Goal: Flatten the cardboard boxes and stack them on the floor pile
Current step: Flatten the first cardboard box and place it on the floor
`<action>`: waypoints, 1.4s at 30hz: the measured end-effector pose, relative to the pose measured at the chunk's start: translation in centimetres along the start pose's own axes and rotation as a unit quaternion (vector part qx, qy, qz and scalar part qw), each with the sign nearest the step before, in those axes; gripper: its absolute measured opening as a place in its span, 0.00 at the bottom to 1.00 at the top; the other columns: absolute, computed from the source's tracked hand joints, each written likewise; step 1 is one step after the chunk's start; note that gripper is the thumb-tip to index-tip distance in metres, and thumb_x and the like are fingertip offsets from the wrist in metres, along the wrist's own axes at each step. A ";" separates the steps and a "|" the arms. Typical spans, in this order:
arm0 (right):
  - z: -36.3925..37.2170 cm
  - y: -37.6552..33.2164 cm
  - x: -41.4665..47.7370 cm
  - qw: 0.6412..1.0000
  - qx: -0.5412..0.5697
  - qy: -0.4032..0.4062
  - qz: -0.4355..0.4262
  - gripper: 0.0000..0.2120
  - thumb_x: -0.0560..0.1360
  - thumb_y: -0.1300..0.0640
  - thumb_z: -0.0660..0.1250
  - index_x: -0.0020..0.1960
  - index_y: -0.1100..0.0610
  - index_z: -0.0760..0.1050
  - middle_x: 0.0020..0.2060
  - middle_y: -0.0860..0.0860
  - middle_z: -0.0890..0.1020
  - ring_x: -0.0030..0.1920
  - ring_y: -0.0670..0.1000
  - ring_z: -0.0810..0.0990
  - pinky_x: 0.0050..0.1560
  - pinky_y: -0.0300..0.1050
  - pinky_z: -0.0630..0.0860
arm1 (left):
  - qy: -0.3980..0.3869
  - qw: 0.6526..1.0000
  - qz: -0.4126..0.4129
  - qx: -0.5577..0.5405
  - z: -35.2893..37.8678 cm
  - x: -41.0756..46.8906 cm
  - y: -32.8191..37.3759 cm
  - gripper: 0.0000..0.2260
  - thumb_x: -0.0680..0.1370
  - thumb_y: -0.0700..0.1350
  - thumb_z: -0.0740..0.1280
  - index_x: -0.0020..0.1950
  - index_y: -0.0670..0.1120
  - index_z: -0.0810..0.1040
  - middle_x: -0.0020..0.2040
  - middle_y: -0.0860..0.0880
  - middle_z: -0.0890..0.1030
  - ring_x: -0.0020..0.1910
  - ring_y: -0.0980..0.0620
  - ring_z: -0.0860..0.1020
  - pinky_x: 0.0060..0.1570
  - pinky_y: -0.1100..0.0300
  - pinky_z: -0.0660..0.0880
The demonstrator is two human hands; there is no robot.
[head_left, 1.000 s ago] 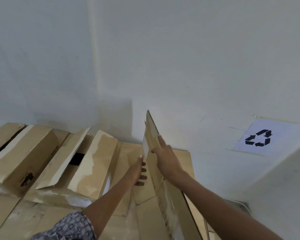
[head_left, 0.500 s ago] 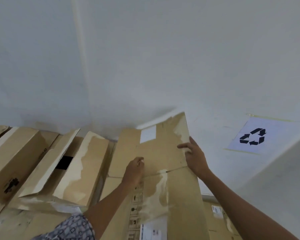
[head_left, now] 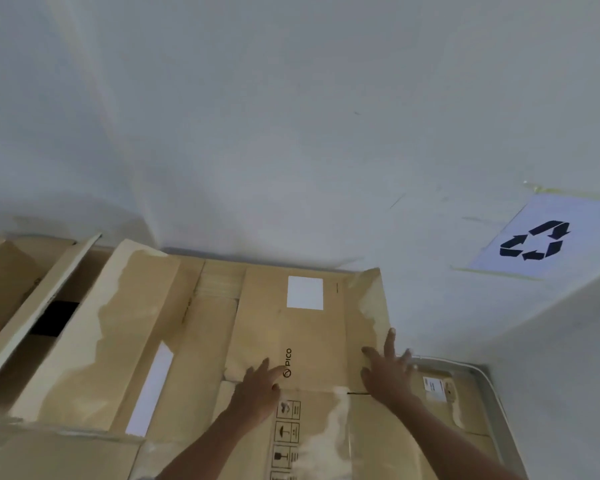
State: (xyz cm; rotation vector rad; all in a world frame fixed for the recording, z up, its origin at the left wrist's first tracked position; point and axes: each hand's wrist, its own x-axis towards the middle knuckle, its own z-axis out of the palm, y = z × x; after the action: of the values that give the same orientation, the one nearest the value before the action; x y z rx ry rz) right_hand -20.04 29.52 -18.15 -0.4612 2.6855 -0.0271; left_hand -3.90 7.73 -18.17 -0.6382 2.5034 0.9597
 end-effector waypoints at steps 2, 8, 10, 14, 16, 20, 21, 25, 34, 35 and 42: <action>1.2 -0.7 0.1 0.997 -0.077 0.007 -0.007 0.24 0.80 0.42 0.56 0.74 0.47 0.62 0.77 0.61 0.33 0.73 0.74 0.33 0.69 0.76 0.41 | -0.031 0.991 -0.012 0.129 1.1 1.4 0.0 0.23 0.83 0.46 0.54 0.78 0.60 0.56 0.81 0.48 0.47 0.78 0.37 0.47 0.72 0.35 0.56; 5.9 -3.3 0.8 0.990 0.027 -0.114 -0.075 0.50 0.64 0.19 0.46 0.74 0.39 0.25 0.70 0.54 0.20 0.70 0.65 0.22 0.66 0.78 0.36 | 0.010 0.974 -0.004 0.225 2.2 4.7 0.0 0.31 0.78 0.62 0.60 0.76 0.63 0.49 0.80 0.45 0.44 0.76 0.34 0.47 0.67 0.28 0.53; 6.0 -3.4 1.5 0.992 0.014 -0.104 -0.076 0.52 0.61 0.17 0.44 0.74 0.38 0.26 0.71 0.55 0.21 0.71 0.66 0.22 0.65 0.78 0.36 | -0.021 0.977 -0.008 0.214 2.3 6.0 -0.1 0.41 0.73 0.67 0.63 0.77 0.66 0.40 0.78 0.46 0.31 0.77 0.34 0.36 0.68 0.27 0.44; 6.5 -3.5 2.5 0.998 0.001 -0.021 -0.065 0.46 0.69 0.21 0.41 0.78 0.46 0.52 0.79 0.59 0.48 0.78 0.64 0.43 0.70 0.74 0.41 | -0.027 0.977 -0.038 0.209 1.6 8.3 1.6 0.44 0.69 0.64 0.71 0.75 0.67 0.44 0.79 0.45 0.35 0.75 0.32 0.39 0.65 0.24 0.48; 7.8 -3.9 3.0 0.998 0.010 -0.007 -0.064 0.42 0.74 0.25 0.46 0.75 0.53 0.63 0.76 0.64 0.61 0.76 0.65 0.56 0.67 0.75 0.44 | -0.004 0.981 -0.018 0.195 0.3 10.1 2.6 0.36 0.71 0.65 0.68 0.74 0.63 0.54 0.79 0.44 0.43 0.76 0.34 0.44 0.66 0.24 0.51; 7.8 -5.1 5.6 0.994 0.023 0.079 -0.070 0.31 0.79 0.35 0.42 0.63 0.54 0.71 0.67 0.66 0.73 0.69 0.66 0.63 0.62 0.77 0.58 | 0.047 0.968 0.030 0.246 0.3 13.5 0.4 0.37 0.72 0.76 0.54 0.78 0.66 0.49 0.80 0.49 0.37 0.77 0.40 0.38 0.57 0.17 0.44; 7.5 -5.2 6.8 0.993 0.015 0.089 -0.077 0.31 0.80 0.36 0.42 0.65 0.55 0.71 0.69 0.65 0.70 0.71 0.66 0.62 0.63 0.75 0.57 | 0.058 0.967 0.025 0.248 1.1 13.7 -0.6 0.35 0.72 0.77 0.51 0.77 0.66 0.56 0.81 0.48 0.48 0.78 0.39 0.44 0.56 0.17 0.47; 6.5 -7.1 11.2 0.990 -0.002 0.076 -0.118 0.31 0.81 0.38 0.42 0.78 0.53 0.60 0.76 0.60 0.61 0.76 0.66 0.57 0.68 0.74 0.49 | 0.154 0.959 0.048 0.231 3.3 13.5 -1.5 0.26 0.79 0.67 0.48 0.73 0.62 0.69 0.75 0.50 0.68 0.78 0.41 0.55 0.60 0.19 0.49; 2.8 -3.9 21.0 0.983 0.060 0.170 -0.028 0.30 0.80 0.40 0.36 0.80 0.47 0.44 0.80 0.53 0.49 0.79 0.57 0.44 0.76 0.61 0.41 | 0.230 0.951 0.058 0.199 3.5 14.2 -0.9 0.28 0.69 0.63 0.61 0.70 0.60 0.74 0.74 0.50 0.71 0.72 0.41 0.67 0.63 0.21 0.49; 2.6 -3.2 21.0 0.981 0.073 0.179 0.004 0.30 0.80 0.41 0.38 0.80 0.49 0.46 0.80 0.54 0.50 0.79 0.58 0.45 0.76 0.61 0.43 | 0.235 0.949 0.060 0.203 3.5 14.2 -0.9 0.29 0.70 0.63 0.61 0.70 0.60 0.74 0.74 0.50 0.70 0.73 0.41 0.67 0.63 0.21 0.49; 4.0 -7.6 17.5 0.979 0.019 0.167 -0.115 0.29 0.82 0.43 0.43 0.80 0.50 0.43 0.80 0.54 0.46 0.79 0.59 0.43 0.75 0.67 0.40 | 0.206 0.956 0.051 0.203 3.2 13.5 -0.6 0.31 0.71 0.63 0.62 0.74 0.58 0.69 0.77 0.49 0.66 0.75 0.40 0.63 0.63 0.21 0.49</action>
State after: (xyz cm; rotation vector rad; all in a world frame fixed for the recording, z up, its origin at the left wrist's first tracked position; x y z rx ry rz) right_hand -31.06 16.86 -28.09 -0.8162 2.9327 -0.2422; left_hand -14.12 5.87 -27.37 -0.6276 3.0018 0.3369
